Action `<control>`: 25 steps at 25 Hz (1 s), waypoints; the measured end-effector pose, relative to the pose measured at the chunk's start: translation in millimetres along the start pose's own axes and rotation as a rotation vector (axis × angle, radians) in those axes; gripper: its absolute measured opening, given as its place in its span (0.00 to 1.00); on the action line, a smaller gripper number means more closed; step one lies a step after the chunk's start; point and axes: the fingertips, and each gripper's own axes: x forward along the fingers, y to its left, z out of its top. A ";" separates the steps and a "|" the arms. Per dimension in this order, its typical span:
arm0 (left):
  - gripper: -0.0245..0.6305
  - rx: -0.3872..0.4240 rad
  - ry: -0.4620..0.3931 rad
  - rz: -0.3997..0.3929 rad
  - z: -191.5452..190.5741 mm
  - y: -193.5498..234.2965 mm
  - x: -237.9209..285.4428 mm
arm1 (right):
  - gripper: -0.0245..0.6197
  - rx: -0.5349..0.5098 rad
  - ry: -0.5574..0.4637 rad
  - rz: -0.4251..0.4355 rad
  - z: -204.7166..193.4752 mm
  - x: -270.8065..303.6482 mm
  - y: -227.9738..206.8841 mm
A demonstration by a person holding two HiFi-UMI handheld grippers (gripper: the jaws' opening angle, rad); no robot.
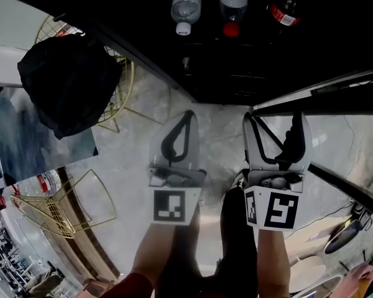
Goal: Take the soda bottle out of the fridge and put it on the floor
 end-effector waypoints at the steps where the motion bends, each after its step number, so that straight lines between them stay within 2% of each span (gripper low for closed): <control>1: 0.04 -0.005 0.002 0.000 -7.1 -0.9 0.3 | 0.63 -0.004 0.009 -0.003 -10.1 0.1 -1.9; 4: 0.04 -0.001 0.019 -0.011 -24.0 -3.3 0.3 | 0.63 0.002 0.032 -0.026 -34.0 0.2 -10.2; 9: 0.04 -0.017 0.029 -0.001 -34.5 3.7 -2.5 | 0.63 0.018 0.047 -0.043 -48.7 1.5 -10.9; 18: 0.04 -0.025 0.072 0.005 -47.3 7.5 -5.0 | 0.63 0.016 0.050 -0.049 -44.9 11.9 -15.4; 25: 0.04 -0.029 0.066 0.012 -45.5 7.6 -1.7 | 0.63 -0.006 0.030 -0.047 -30.8 33.1 -20.4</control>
